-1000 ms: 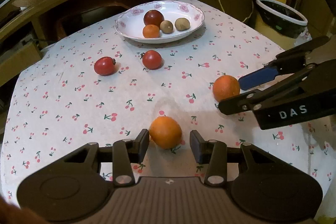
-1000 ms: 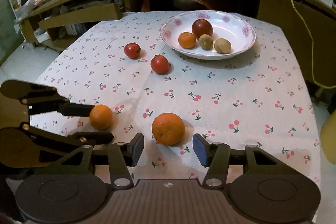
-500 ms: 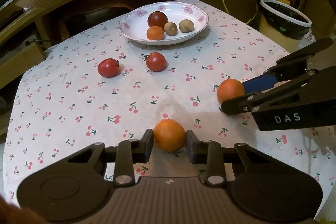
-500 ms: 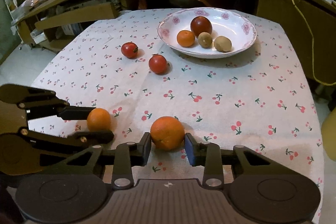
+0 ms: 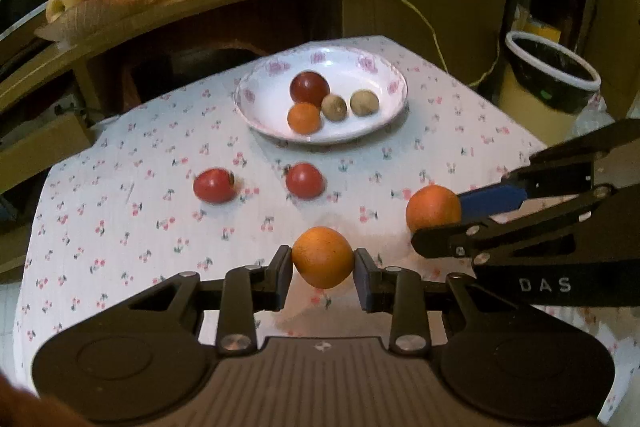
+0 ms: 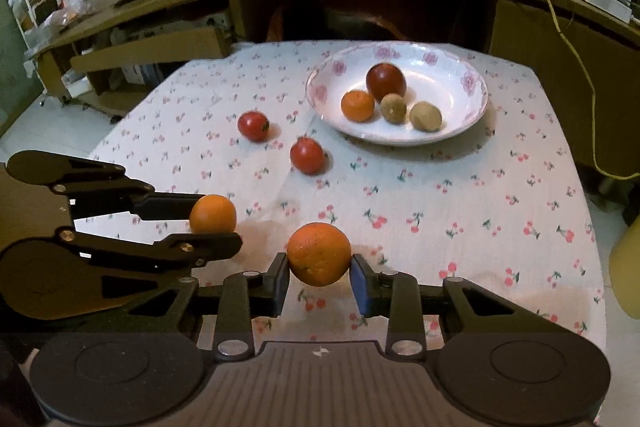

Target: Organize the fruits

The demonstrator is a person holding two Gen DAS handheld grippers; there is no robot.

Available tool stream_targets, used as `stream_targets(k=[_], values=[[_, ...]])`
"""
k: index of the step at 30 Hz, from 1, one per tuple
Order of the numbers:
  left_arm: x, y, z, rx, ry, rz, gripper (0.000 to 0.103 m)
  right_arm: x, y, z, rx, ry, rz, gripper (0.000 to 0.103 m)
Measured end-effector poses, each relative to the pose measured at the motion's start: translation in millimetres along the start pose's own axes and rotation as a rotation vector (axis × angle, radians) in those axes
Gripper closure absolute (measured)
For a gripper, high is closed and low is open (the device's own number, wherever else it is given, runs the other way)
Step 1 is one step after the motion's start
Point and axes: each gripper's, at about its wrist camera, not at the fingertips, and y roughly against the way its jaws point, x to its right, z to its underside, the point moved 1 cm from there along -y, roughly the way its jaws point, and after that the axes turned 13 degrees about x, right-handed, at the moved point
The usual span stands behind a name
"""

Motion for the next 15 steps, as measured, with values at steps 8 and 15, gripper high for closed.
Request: stream_targets(k=[8, 15], values=[[-0.7, -9.0, -20.2, 0.028, -0.008, -0.006, 0.065, 10.3, -0.4, -16.2, 0.039, -0.031, 0.019, 0.07], [-2.5, -24.2, -45.4, 0.054, -0.023, -0.02, 0.065, 23.4, -4.3, -34.8, 0.076, -0.053, 0.041, 0.07]])
